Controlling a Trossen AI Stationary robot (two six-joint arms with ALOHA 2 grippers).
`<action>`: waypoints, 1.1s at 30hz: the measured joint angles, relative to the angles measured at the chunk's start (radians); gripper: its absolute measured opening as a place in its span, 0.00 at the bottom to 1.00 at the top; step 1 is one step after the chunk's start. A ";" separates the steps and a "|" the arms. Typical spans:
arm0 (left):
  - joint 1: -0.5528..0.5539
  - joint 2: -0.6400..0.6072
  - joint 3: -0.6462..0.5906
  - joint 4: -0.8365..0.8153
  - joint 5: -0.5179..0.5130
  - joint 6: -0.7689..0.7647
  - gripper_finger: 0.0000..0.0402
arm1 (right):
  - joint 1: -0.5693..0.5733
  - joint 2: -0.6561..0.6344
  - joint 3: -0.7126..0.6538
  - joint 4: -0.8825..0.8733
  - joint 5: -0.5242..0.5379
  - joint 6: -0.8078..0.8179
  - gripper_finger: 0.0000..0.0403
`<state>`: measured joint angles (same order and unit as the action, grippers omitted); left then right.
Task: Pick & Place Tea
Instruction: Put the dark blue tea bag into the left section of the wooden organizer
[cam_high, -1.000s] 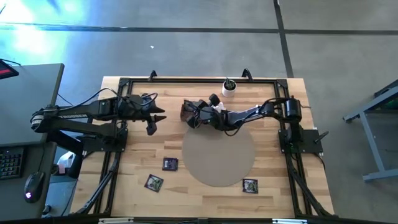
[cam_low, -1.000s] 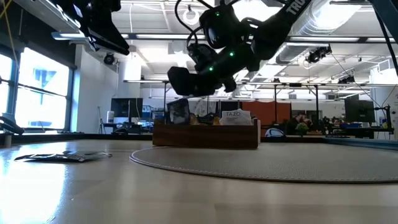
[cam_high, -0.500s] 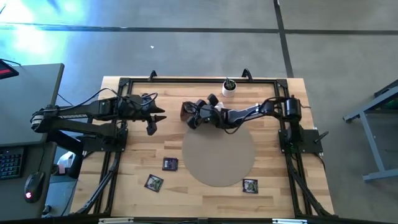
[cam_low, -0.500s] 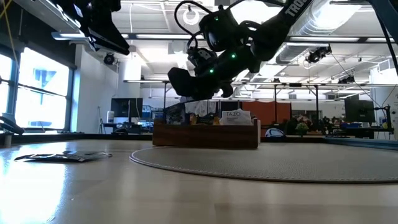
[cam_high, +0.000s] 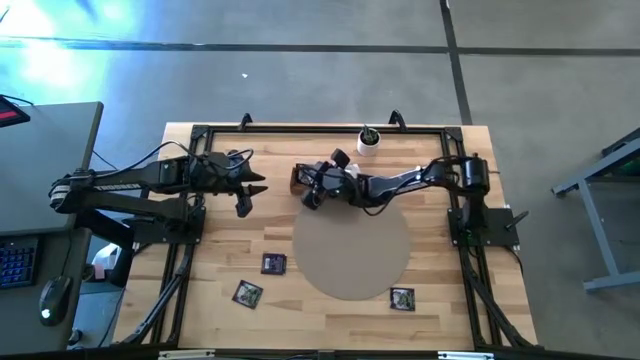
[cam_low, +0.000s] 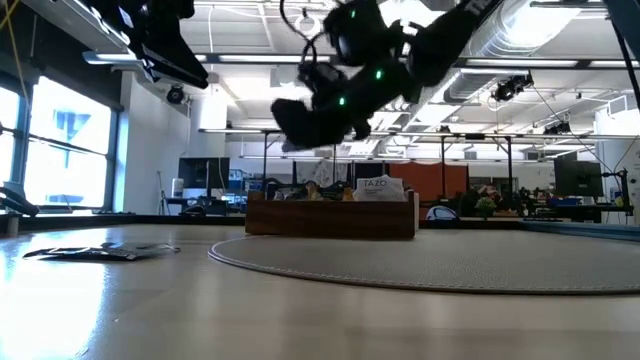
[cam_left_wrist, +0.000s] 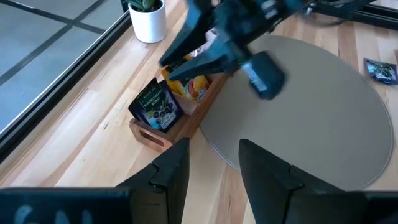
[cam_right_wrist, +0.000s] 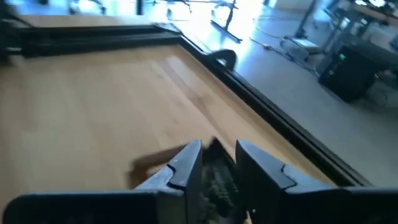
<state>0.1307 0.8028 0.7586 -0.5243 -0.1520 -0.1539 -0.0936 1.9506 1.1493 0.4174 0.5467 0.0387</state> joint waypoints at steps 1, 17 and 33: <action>0.000 0.000 0.000 -0.001 0.000 0.000 0.34 | 0.012 -0.017 0.004 -0.021 -0.004 -0.013 0.24; 0.000 0.024 -0.001 -0.001 0.020 0.000 0.34 | 0.407 -0.196 0.034 -0.422 -0.351 -0.003 0.23; 0.000 0.068 0.000 0.043 0.033 -0.039 0.34 | 0.582 -0.196 0.034 -1.000 -0.496 0.493 0.45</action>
<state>0.1303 0.8705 0.7586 -0.4809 -0.1188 -0.1930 0.4884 1.7542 1.1831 -0.5828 0.0504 0.5317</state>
